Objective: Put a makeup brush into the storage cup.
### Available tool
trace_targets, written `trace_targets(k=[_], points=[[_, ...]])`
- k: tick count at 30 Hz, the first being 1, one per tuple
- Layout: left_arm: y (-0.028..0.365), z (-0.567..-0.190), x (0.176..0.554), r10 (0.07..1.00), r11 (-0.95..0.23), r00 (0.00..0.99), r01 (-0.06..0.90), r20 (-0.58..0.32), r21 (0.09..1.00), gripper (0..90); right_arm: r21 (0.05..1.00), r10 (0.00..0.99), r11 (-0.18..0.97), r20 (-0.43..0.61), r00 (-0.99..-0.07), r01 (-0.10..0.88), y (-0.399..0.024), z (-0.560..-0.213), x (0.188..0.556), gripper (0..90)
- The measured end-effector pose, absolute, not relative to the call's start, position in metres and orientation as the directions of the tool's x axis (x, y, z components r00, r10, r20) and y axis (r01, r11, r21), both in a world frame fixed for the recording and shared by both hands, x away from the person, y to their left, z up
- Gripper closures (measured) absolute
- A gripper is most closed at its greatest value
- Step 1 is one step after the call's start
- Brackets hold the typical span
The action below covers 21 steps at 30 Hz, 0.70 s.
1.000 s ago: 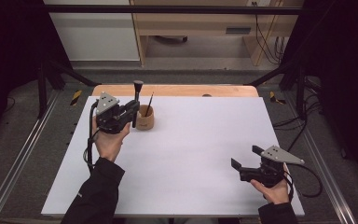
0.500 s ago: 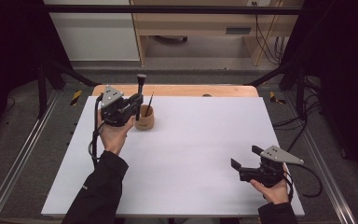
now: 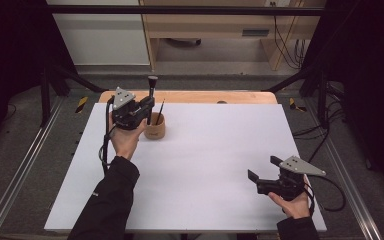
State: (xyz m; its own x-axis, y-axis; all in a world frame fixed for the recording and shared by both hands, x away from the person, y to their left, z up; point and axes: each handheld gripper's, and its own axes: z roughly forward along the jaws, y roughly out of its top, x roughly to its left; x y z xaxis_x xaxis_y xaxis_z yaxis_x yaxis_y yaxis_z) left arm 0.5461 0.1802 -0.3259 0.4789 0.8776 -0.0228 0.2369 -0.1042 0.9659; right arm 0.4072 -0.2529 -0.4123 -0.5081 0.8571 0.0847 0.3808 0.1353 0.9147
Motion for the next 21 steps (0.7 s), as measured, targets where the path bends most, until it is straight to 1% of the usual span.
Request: trace_targets(k=[21], points=[[0.174, -0.336, 0.576, 0.885, -0.116, 0.465, 0.249, -0.013, 0.961, 78.3, 0.915, 0.859, 0.130, 0.088, -0.505, 0.381, -0.255, -0.413, 0.408, 5.4]])
